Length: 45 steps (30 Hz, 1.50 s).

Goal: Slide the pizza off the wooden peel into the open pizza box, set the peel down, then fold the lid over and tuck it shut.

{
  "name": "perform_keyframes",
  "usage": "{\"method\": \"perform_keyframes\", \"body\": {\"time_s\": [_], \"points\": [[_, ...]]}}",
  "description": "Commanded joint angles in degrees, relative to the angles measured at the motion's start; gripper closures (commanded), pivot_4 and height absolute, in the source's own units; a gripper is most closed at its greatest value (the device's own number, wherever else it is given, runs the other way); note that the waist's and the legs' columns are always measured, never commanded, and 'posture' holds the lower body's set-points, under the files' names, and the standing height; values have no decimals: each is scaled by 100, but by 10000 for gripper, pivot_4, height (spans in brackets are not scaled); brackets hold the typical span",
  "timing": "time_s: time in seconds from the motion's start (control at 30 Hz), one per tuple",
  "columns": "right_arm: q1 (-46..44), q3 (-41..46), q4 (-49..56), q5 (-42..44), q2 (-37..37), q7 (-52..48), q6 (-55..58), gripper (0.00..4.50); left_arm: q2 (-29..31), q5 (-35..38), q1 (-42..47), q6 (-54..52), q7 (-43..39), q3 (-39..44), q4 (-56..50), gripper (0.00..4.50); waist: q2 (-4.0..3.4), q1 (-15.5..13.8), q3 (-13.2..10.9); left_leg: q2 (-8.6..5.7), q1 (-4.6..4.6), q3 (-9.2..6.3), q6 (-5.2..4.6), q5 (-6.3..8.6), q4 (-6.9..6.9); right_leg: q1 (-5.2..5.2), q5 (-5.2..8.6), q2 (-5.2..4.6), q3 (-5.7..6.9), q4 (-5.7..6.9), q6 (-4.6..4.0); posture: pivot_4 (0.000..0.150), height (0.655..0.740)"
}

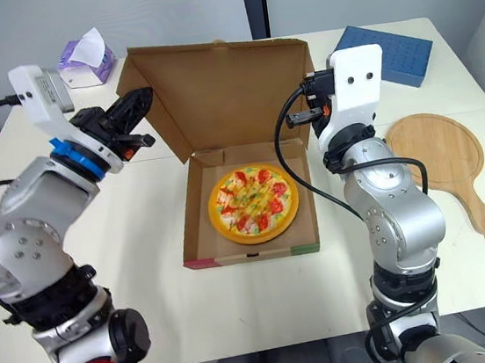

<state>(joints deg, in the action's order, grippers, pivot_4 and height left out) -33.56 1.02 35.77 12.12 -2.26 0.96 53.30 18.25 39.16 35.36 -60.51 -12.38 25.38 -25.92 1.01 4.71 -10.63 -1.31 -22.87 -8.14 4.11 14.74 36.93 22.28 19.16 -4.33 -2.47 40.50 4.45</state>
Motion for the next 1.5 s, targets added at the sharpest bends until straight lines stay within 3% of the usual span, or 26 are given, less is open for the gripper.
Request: {"method": "perform_keyframes", "body": {"time_s": [0.03,0.3,0.73,1.13,1.5], "points": [[-12,-318,98,254,59,-293,47,44867,-92,13,-113,411,91,-384,-606,45000,0,-2,0,0,0,0,0,0,0,0,0,0,0,0,0,1500,7400],[-360,-41,72,481,107,-433,278,44867,-152,-591,-393,1448,137,-998,-719,45000,0,-10,0,-1,0,8,-1,0,-1,0,-1,1,-4,-3,-1,1500,7400],[-577,222,-135,535,-260,-609,291,44867,-334,-948,43,2386,-139,-1380,479,45000,0,-19,0,-1,0,12,-1,1,-2,-1,-1,1,-4,-7,-1,1500,7400],[-291,199,376,781,261,-501,859,44867,-189,-411,-533,1624,-1,-1217,-402,45000,0,-8,0,0,-1,7,-1,1,-4,-1,-1,1,-4,-8,-1,1500,7400],[392,27,902,933,237,-597,1061,44867,-286,-276,-1284,1572,128,-1195,-1045,45000,0,-17,4,1,2,9,-2,1,-5,-4,-1,1,-4,-11,-1,1500,7400]]}}
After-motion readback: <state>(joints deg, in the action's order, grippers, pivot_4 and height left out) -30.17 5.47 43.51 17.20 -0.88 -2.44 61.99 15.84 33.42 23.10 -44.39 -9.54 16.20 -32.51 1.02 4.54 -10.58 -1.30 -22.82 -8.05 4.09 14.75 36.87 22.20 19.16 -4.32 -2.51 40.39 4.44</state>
